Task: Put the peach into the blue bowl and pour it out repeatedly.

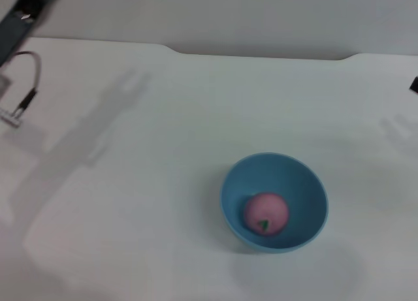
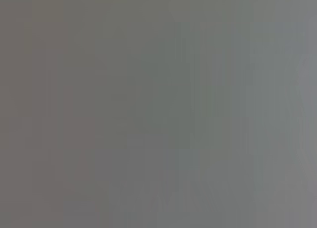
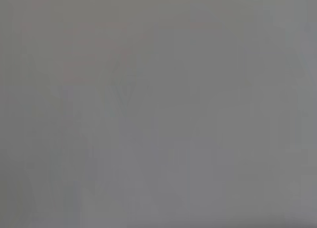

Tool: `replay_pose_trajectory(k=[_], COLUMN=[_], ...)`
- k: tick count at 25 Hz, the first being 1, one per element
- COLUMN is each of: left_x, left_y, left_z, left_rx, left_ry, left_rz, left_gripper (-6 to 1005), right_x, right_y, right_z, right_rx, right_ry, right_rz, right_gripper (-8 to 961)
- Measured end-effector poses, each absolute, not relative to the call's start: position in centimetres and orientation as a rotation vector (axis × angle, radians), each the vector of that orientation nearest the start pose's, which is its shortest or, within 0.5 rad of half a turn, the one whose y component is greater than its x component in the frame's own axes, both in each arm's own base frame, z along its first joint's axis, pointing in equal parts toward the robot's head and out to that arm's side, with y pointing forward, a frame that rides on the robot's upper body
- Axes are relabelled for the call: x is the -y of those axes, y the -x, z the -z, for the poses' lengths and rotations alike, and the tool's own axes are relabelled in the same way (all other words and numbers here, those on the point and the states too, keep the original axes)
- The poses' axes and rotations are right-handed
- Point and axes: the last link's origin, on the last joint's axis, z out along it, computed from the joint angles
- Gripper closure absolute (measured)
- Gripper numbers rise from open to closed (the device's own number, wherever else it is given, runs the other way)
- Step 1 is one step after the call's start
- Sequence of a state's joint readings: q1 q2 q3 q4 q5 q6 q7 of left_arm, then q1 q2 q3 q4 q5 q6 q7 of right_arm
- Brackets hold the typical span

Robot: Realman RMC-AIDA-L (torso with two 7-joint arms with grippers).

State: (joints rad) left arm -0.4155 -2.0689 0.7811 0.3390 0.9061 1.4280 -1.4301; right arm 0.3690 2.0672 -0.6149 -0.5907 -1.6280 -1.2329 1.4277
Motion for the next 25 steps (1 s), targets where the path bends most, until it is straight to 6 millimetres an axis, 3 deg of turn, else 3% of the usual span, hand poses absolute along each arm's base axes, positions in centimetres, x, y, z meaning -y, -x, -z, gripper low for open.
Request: replay_pose_trajectory(k=[5,12,14,18,25], left_x=[-32.1,-30.6,-30.4,-30.4,-30.5], left_y=[32.2,33.6,34.0,35.0,36.1], left_z=[-5.8,-3.2,-2.8,-2.4,-1.9], left_rx=[0.794,0.266,0.19,0.187,0.307], left_ry=[1.466,1.529,1.509,1.498,1.525], left_rz=[1.397,0.727,0.59,0.456,0.453], left_gripper=[335,335,333,334,335], right_x=[-33.0,-31.4,-30.7,-29.4,-29.2], right_y=[-34.1,-35.6,-35.6,-35.2,-34.5], right_z=[-4.9,-3.5,-2.8,-1.5,-0.1], right_rx=[-0.929,-0.636,-0.58,-0.504,-0.562], right_ry=[1.888,1.662,1.59,1.505,1.474], right_rz=[-0.954,-0.853,-0.824,-0.774,-0.798], right_gripper=[533,534,534,532,534])
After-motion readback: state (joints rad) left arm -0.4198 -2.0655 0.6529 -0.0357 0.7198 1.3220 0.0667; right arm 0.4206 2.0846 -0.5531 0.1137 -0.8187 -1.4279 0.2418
